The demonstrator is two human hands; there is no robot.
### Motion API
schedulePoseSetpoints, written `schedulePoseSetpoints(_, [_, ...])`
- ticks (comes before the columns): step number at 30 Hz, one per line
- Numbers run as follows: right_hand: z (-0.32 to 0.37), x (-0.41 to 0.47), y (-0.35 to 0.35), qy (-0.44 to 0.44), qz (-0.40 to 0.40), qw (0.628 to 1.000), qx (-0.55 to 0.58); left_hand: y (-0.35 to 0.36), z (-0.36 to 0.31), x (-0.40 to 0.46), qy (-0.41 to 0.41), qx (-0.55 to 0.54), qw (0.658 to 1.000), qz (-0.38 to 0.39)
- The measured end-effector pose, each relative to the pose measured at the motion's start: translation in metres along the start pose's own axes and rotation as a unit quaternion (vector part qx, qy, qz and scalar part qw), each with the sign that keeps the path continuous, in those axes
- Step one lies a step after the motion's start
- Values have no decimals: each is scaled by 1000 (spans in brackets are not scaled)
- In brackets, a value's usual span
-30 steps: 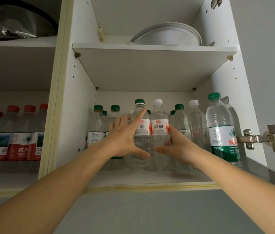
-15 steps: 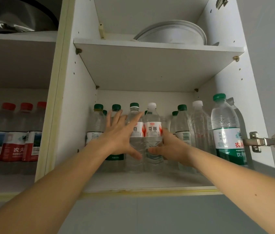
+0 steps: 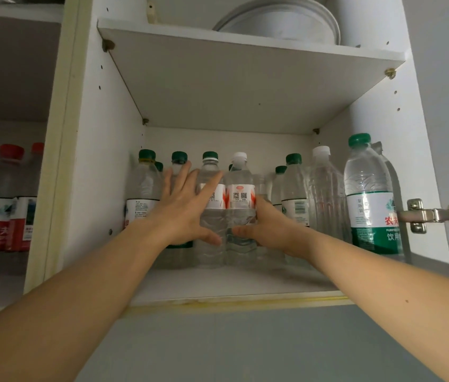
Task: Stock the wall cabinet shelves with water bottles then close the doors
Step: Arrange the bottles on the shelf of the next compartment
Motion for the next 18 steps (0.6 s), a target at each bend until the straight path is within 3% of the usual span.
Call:
schedulePoseSetpoints(8, [-3, -2, -1, 34, -12, 999, 12, -5, 8, -11, 19, 78, 997, -13])
schedulePoseSetpoints(18, [-2, -5, -4, 56, -17, 998, 15, -8, 7, -14, 10, 100, 995, 5])
Point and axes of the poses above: each hand's wrist, its own x-axis towards the middle knuckle, its own y-axis out of the palm, z = x × y, the point moved 2 cm from there along x, towards the middle knuckle, and after that the axes turned 2 degrees about x, right-handed, at the moved point
